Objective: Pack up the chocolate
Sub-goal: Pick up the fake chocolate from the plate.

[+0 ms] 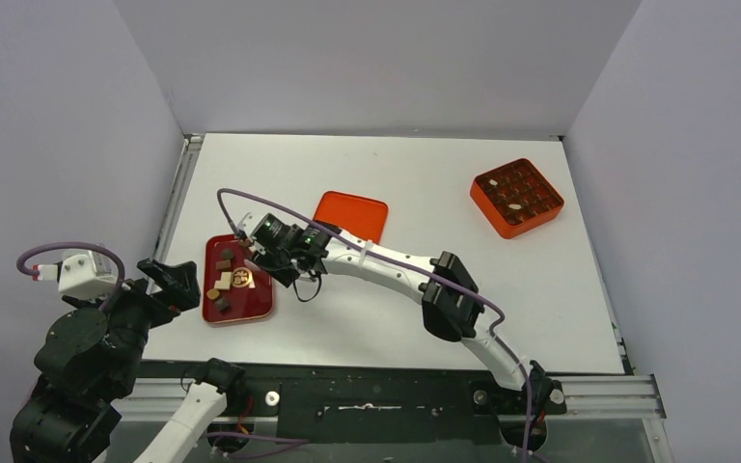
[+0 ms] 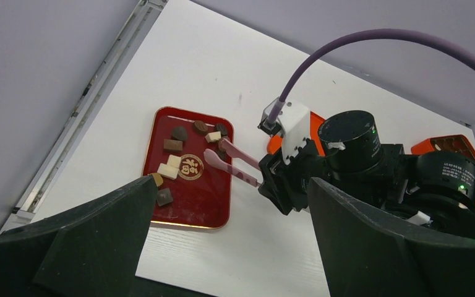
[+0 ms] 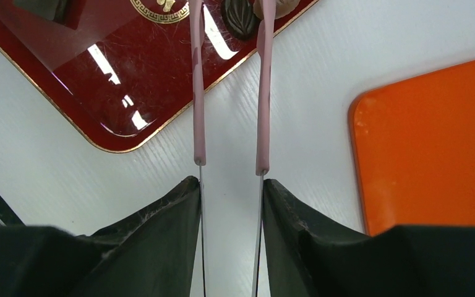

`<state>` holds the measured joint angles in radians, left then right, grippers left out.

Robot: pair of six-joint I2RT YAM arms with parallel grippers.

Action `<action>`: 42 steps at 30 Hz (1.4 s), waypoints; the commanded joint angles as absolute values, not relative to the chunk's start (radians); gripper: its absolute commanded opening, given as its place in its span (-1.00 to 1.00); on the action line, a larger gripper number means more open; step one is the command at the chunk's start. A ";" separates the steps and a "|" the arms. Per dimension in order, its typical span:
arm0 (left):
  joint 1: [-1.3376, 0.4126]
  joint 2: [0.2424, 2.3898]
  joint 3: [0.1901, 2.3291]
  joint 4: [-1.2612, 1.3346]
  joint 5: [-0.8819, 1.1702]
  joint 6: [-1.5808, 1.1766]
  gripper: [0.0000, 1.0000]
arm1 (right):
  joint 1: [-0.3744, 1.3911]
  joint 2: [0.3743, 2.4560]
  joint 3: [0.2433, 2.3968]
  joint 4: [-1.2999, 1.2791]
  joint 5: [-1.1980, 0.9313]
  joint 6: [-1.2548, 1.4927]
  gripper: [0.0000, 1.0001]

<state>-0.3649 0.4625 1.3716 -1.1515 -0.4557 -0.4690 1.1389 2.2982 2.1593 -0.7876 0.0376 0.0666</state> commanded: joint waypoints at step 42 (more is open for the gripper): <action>-0.364 0.442 1.392 -1.126 -0.471 -0.457 0.80 | 1.176 2.402 2.340 -0.887 0.015 0.055 -0.33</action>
